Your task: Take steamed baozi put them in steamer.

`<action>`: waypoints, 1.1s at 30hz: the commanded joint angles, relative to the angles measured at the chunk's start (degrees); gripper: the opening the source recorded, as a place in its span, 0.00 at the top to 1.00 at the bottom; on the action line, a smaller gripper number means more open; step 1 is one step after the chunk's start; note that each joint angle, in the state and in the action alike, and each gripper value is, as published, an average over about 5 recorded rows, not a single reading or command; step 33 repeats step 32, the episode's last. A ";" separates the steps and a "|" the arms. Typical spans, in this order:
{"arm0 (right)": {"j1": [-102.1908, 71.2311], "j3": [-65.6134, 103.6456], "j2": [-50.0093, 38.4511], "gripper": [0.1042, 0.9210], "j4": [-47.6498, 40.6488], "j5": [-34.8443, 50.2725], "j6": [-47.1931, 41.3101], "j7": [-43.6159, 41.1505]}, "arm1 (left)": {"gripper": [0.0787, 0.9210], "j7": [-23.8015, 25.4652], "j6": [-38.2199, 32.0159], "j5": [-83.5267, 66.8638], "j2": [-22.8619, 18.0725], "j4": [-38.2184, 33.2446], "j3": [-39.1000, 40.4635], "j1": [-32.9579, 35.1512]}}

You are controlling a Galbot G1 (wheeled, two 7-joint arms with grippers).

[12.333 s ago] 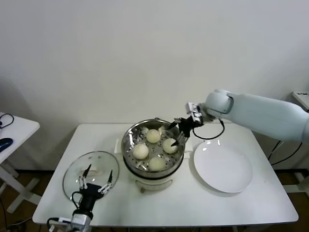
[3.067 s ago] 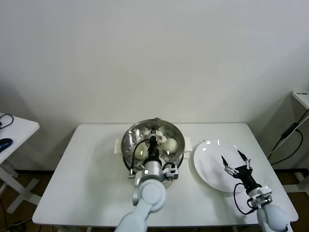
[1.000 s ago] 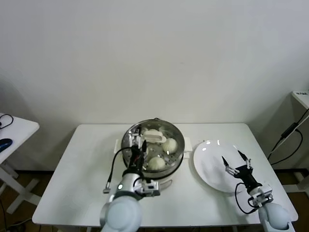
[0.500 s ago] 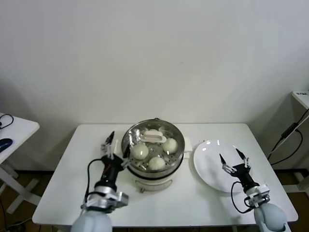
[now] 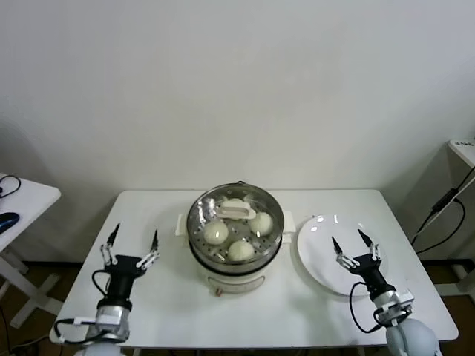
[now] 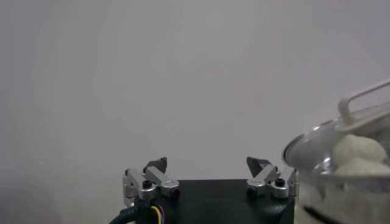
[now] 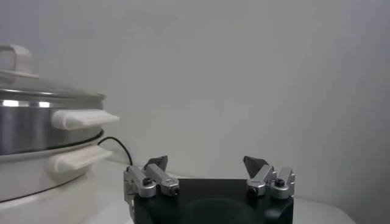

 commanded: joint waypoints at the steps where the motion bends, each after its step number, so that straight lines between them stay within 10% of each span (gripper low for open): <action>1: -3.51 -1.67 -2.06 0.12 4.87 2.45 -0.12 2.74 | 0.12 1.40 -14.98 -17.73 -0.87 11.98 -6.50 2.97; 33: -8.32 -1.85 -1.59 0.12 7.21 3.86 0.50 3.35 | 0.12 4.82 -13.31 -12.66 -0.69 12.84 -4.74 2.65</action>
